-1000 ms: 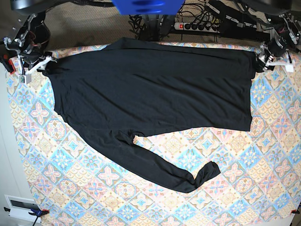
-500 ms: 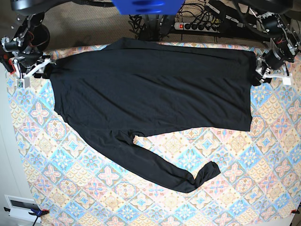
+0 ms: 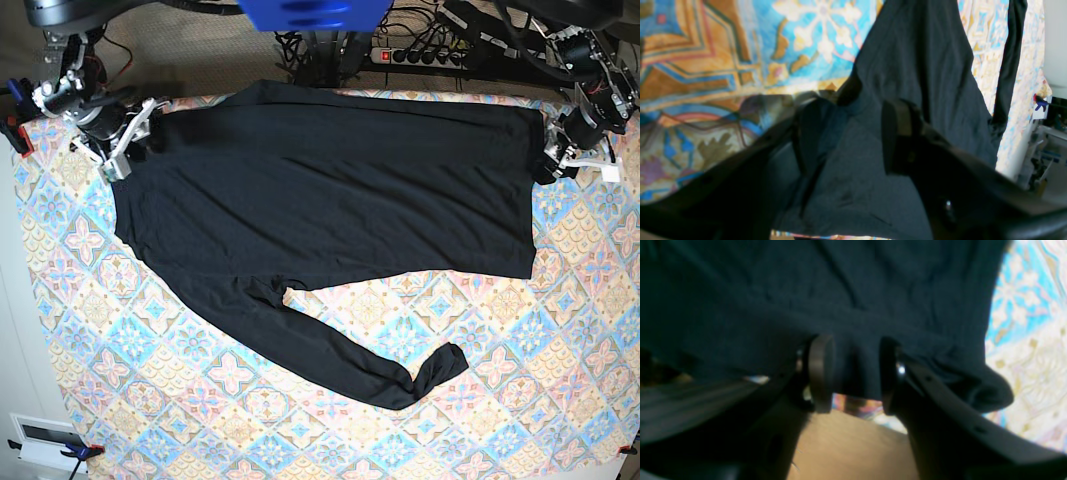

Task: Layout the t-shirt on the table in an organized manner, then fold the t-shirt properly
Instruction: 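Release and move the right gripper inward along the collar edge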

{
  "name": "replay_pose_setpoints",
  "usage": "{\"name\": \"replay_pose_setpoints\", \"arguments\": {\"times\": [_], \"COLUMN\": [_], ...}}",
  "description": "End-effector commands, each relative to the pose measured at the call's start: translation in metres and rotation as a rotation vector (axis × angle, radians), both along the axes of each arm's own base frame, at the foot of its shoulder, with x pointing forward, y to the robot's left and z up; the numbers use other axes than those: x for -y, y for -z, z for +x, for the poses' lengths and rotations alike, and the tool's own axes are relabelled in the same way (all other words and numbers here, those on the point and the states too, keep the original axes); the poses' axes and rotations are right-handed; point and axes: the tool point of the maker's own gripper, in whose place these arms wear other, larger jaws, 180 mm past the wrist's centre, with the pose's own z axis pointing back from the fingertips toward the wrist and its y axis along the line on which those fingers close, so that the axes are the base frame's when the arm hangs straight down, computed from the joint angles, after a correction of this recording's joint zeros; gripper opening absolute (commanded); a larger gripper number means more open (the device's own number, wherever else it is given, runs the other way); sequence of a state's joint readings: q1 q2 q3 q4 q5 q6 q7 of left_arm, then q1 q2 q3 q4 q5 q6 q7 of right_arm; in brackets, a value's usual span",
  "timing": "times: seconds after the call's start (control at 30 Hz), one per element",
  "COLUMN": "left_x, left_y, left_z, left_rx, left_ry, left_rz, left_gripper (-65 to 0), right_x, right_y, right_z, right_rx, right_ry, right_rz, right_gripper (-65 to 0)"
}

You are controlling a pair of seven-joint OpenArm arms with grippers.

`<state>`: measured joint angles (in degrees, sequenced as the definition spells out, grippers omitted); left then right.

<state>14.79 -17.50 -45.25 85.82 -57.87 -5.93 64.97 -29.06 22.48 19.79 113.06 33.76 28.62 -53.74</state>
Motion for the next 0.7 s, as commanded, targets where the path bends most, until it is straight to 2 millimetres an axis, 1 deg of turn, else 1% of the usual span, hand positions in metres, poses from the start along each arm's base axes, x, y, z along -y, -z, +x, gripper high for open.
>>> {"name": "replay_pose_setpoints", "arguments": {"times": [0.0, 0.1, 0.2, 0.4, 0.47, 0.57, 0.6, 0.67], "left_x": [-0.003, -0.003, -0.003, -0.003, -0.003, -0.003, -0.003, -0.003], "left_y": [-0.010, -0.010, -0.009, -0.009, -0.009, -0.009, -0.009, -0.009], "left_z": [0.007, 0.007, 0.007, 0.007, 0.007, 0.007, 0.007, 0.007], "left_rx": [0.031, 0.031, 0.028, 0.027, 0.027, 0.027, 0.027, 0.027], "left_ry": [0.012, 0.014, 0.013, 0.013, 0.013, 0.013, 0.013, 0.013], "left_rz": [0.016, 0.015, 0.015, 0.018, 0.018, 0.018, 0.018, 0.018], "left_gripper": [-37.7, -37.7, -37.7, -37.7, -37.7, -37.7, -37.7, -37.7], "right_x": [-0.014, -0.034, -0.049, -0.067, -0.073, -0.074, -0.078, -0.093], "right_y": [-0.009, -0.001, 0.007, 0.032, 0.036, 0.043, 0.044, 0.045], "right_z": [0.006, 0.000, -0.009, -0.038, -0.042, -0.048, -0.050, -0.051], "right_rx": [0.040, 0.025, 0.015, -0.031, -0.032, -0.038, -0.035, -0.018], "right_ry": [-0.060, -0.195, -0.313, -0.543, -0.585, -0.637, -0.658, -0.702], "right_rz": [0.024, -0.016, -0.067, -0.201, -0.225, -0.283, -0.290, -0.268], "right_gripper": [-43.3, -43.3, -43.3, -43.3, -43.3, -43.3, -42.9, -40.3]}}
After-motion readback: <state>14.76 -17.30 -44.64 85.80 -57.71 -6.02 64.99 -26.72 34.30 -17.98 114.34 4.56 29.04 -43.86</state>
